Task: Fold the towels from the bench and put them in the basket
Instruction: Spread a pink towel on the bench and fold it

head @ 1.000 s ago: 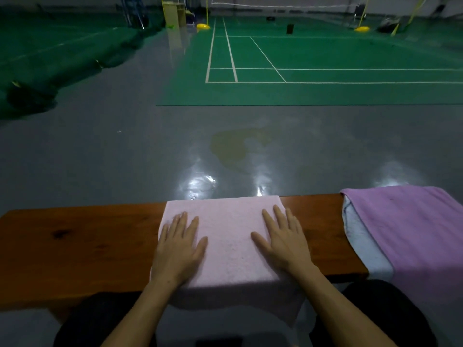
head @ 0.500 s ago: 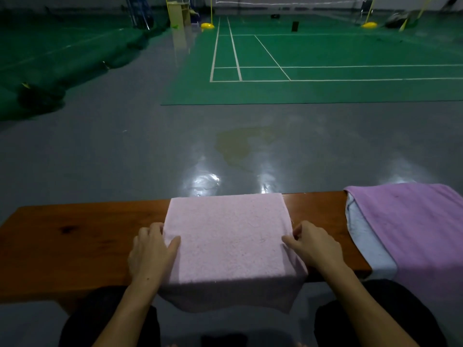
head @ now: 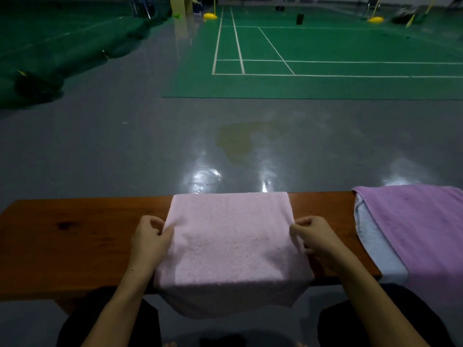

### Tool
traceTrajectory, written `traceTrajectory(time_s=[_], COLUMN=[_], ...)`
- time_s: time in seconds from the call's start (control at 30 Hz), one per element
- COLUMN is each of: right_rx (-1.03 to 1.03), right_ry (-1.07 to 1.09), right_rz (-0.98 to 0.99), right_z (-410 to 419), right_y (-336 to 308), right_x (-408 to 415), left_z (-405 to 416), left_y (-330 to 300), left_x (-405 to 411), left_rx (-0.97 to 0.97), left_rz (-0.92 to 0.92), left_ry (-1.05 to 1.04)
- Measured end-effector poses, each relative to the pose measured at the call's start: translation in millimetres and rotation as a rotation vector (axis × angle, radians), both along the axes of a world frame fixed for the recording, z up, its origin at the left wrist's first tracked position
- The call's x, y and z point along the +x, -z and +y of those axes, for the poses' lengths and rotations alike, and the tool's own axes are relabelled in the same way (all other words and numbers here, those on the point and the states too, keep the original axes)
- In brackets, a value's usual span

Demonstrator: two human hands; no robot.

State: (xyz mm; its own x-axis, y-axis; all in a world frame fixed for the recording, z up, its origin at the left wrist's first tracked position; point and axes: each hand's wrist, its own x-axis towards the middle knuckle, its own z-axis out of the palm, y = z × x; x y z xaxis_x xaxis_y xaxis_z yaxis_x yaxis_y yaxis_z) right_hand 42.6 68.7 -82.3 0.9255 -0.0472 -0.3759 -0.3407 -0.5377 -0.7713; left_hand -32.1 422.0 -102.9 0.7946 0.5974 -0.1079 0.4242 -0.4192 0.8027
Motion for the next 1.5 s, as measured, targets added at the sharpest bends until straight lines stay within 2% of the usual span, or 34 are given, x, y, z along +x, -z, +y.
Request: traceTrajectory(time_s=[0.1, 0.23, 0.47, 0.57, 0.7, 0.83, 0.93, 1.17, 1.3, 1.5], right_rx=[0.244, 0.506, 0.489, 0.463, 0.448, 0.512, 0.526, 0.348, 0.248, 0.272], right_ry=[-0.049, -0.099, -0.123, -0.119, -0.053, -0.01, -0.024, -0.095, -0.061, 0.077], right_rz=[0.062, 0.081, -0.011, -0.115, -0.312, -0.438, -0.544, -0.791, -0.924, -1.035], right_z=[-2, -11, -29, -31, -29, -31, -33, -36, -33, -23], right_y=[-4, -8, -18, -28, -46, -75, -102, -155, -174, -191], right_x=[-1, -1, -23, -34, -41, -38, -32, -17, -11, 6], left_z=[2, 16, 20, 21, 21, 21, 25, 27, 34, 37], left_y=[-4, -8, -19, -25, -50, -92, -125, -191, -211, -237], left_x=[-5, -13, -42, -50, -50, -40, -30, -13, 0, 15], left_rx=[-0.255, -0.488, -0.564, -0.526, -0.418, -0.29, -0.279, -0.325, -0.141, 0.015], left_rz=[-0.062, -0.112, -0.199, -0.235, -0.373, -0.469, -0.511, -0.529, -0.572, -0.637], left_ry=[-0.029, 0.186, 0.327, 0.299, 0.243, 0.286, 0.321, 0.453, 0.407, 0.363])
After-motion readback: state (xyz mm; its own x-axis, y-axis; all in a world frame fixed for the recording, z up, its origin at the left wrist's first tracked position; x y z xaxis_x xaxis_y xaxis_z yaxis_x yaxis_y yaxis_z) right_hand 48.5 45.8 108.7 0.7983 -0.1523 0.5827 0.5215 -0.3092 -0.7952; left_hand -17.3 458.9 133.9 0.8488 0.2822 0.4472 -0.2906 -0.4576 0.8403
